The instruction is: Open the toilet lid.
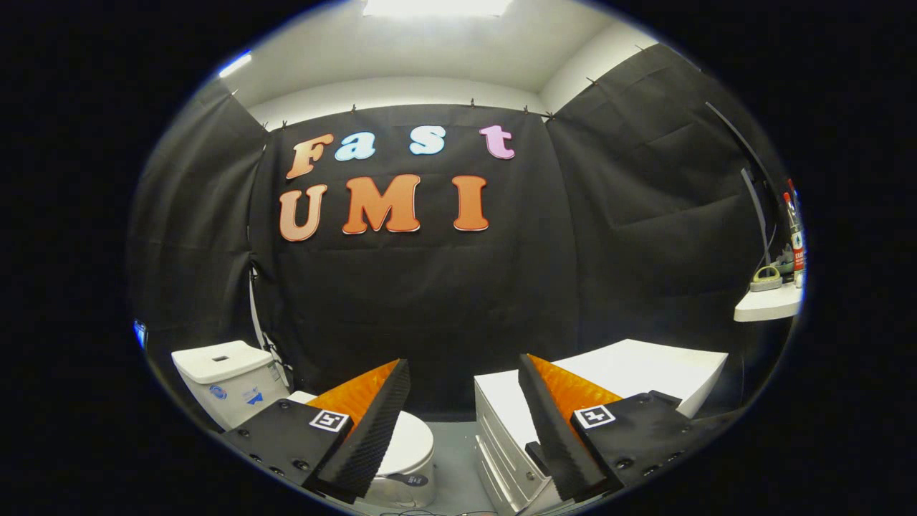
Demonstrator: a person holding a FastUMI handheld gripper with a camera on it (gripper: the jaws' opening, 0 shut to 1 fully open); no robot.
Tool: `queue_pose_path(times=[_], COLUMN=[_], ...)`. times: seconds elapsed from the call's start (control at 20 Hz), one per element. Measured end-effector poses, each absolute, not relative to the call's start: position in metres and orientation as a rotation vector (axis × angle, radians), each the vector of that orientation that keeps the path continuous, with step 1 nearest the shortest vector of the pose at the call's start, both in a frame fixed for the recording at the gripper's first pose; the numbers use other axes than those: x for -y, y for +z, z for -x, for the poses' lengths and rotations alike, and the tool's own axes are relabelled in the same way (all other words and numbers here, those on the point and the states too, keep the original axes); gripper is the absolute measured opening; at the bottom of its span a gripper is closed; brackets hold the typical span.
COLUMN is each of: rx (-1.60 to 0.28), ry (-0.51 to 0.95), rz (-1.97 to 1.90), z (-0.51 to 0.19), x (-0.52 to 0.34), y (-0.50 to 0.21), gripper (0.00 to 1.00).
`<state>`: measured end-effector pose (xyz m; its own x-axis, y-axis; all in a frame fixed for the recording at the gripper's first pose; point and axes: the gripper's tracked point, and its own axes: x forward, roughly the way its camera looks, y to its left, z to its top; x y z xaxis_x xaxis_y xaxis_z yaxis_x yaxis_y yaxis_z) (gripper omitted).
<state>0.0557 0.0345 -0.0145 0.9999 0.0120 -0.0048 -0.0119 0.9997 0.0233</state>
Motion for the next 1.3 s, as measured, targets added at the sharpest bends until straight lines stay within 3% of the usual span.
queue_pose_path(times=[0.35,0.7,1.3], rx=[0.027,0.124,-0.091], ry=[-0.026,0.039,0.058], rz=[0.021,-0.016,-0.325], z=[-0.056,-0.089,-0.135], x=[-0.031,-0.105,-0.181], y=[-0.002,0.049,-0.117], gripper=[0.98,0.99,0.98])
